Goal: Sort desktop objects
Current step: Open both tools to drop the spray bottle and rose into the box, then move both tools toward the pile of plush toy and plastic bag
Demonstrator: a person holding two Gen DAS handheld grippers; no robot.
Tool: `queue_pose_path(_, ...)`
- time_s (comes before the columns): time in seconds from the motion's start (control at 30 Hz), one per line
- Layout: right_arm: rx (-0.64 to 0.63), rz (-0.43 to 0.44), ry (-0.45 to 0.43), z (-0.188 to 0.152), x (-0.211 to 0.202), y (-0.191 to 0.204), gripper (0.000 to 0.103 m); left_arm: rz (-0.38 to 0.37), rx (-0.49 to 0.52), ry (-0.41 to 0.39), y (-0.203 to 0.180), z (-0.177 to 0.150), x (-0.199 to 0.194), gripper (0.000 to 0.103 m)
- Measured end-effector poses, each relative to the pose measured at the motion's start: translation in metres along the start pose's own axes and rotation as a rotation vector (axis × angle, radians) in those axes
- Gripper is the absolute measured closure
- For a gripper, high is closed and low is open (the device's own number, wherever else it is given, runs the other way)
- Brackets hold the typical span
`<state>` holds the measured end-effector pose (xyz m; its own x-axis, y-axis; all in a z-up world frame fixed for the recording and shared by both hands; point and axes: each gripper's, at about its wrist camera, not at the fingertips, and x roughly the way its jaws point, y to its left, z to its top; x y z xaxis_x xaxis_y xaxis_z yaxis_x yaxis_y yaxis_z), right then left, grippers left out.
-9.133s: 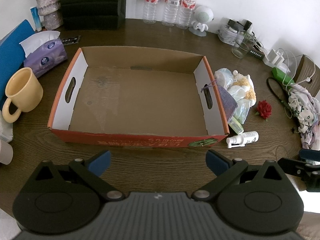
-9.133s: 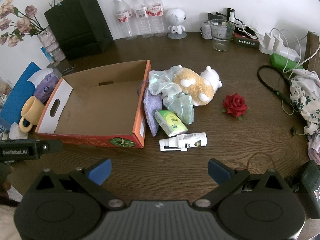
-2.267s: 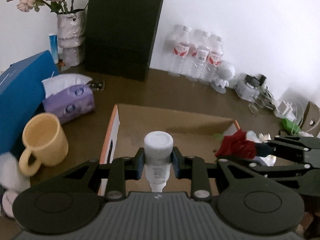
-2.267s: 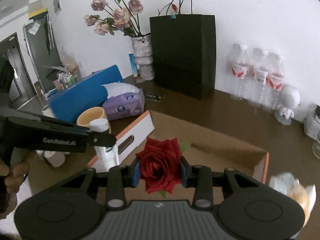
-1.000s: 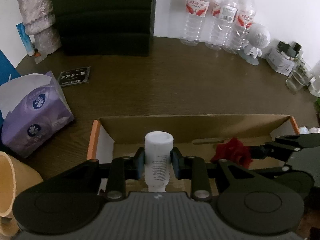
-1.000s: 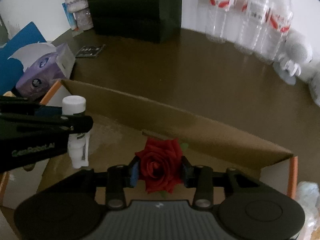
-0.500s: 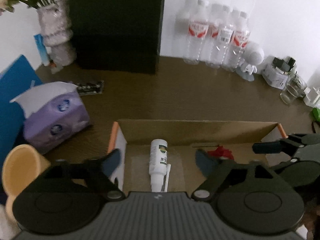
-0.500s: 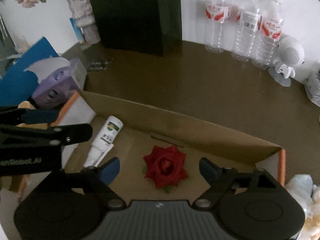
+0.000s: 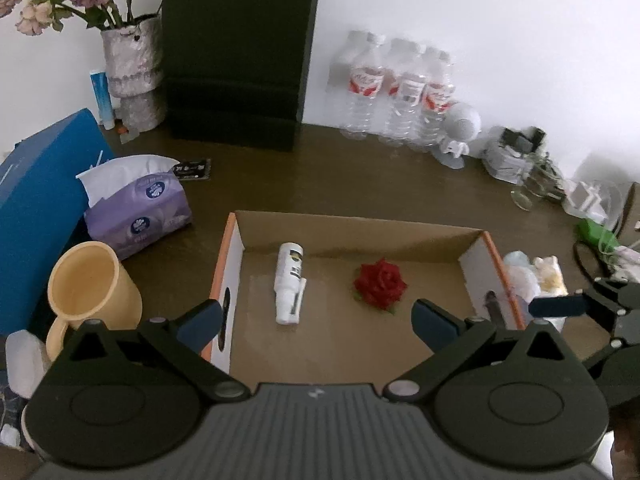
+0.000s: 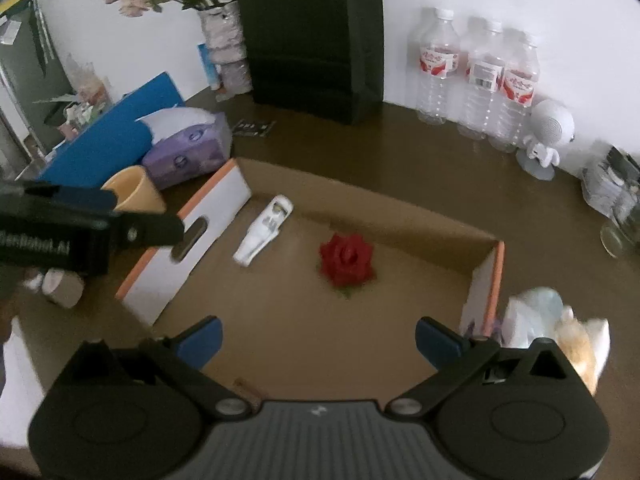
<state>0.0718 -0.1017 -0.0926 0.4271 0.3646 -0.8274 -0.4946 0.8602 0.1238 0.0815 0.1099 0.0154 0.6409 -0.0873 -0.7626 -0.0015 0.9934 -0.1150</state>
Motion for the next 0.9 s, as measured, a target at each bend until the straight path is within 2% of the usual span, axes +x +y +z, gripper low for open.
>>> queue_pose_path(0.17,0.022,0.023,0.017,-0.027,-0.028,-0.001,0.000,-0.042,-0.011,0.028,-0.009,-0.016,-0.018,0.000)
queue_pose_path(0.33,0.065,-0.010,0.047,-0.053,-0.046,-0.013,0.000,-0.076,-0.001,0.059,-0.023,-0.034,-0.028,0.000)
queue_pose_path(0.5,0.138,-0.058,0.074,-0.083,-0.061,-0.028,0.000,-0.103,-0.003,0.109,-0.037,-0.048,-0.020,0.000)
queue_pose_path(0.73,0.267,-0.113,0.112,-0.123,-0.075,-0.050,0.000,-0.150,0.050,0.144,-0.065,-0.057,-0.014,0.000)
queue_pose_path(0.9,0.322,-0.140,0.119,-0.140,-0.081,-0.065,0.000,-0.175,0.102,0.146,-0.087,-0.058,-0.012,0.000)
